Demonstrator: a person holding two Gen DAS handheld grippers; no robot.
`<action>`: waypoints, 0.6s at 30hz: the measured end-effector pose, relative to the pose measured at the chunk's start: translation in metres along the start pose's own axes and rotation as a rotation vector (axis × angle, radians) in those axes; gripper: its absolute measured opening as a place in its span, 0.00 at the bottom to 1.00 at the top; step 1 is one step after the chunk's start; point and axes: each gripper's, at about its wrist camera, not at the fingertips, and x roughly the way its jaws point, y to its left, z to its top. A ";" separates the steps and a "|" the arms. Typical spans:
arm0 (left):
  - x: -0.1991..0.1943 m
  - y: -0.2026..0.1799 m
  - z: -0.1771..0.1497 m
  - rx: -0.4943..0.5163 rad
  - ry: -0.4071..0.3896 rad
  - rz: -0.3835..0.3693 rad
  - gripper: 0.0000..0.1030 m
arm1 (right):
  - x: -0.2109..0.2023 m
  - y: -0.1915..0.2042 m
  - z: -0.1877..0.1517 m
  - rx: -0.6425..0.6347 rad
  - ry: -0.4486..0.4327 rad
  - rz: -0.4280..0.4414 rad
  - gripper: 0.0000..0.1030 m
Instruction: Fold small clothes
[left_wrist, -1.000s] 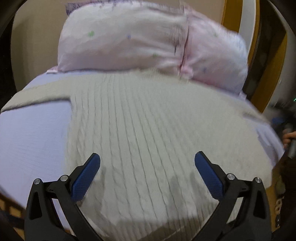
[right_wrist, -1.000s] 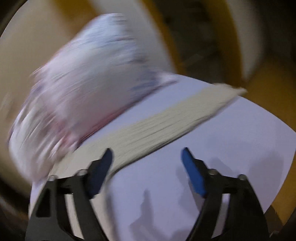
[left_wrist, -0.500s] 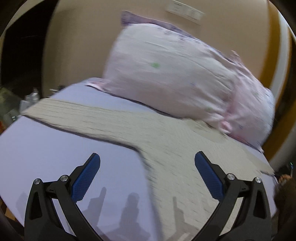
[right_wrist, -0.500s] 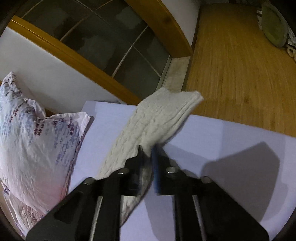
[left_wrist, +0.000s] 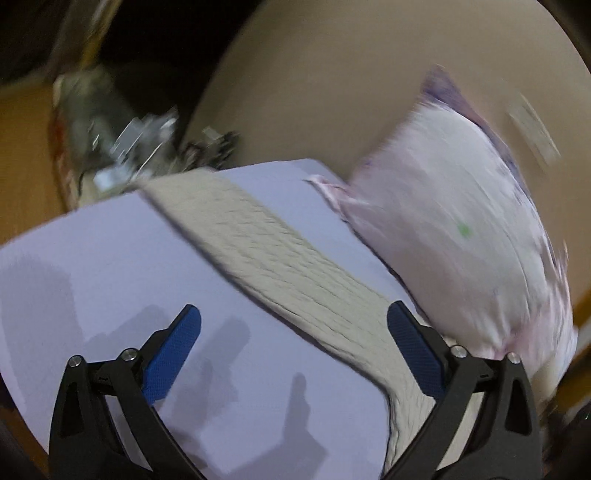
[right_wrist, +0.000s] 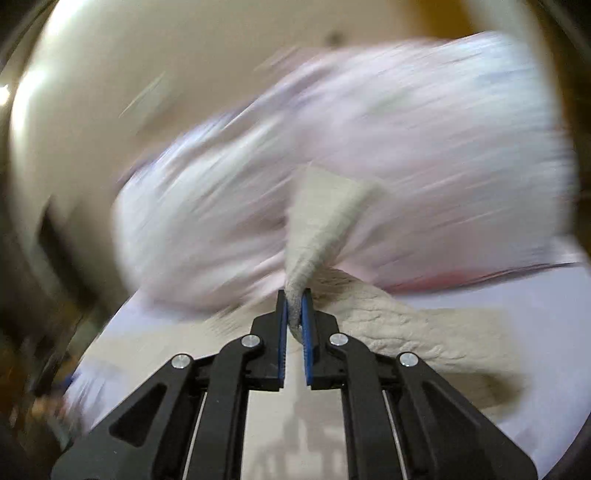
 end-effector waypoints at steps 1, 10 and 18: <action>0.003 0.003 0.003 -0.021 0.003 0.004 0.91 | 0.036 0.027 -0.014 -0.039 0.112 0.059 0.11; 0.043 0.031 0.041 -0.188 0.035 0.067 0.78 | 0.024 0.009 -0.033 0.053 0.136 0.084 0.65; 0.068 0.063 0.081 -0.349 0.003 0.060 0.47 | -0.035 -0.076 -0.054 0.190 0.063 -0.056 0.71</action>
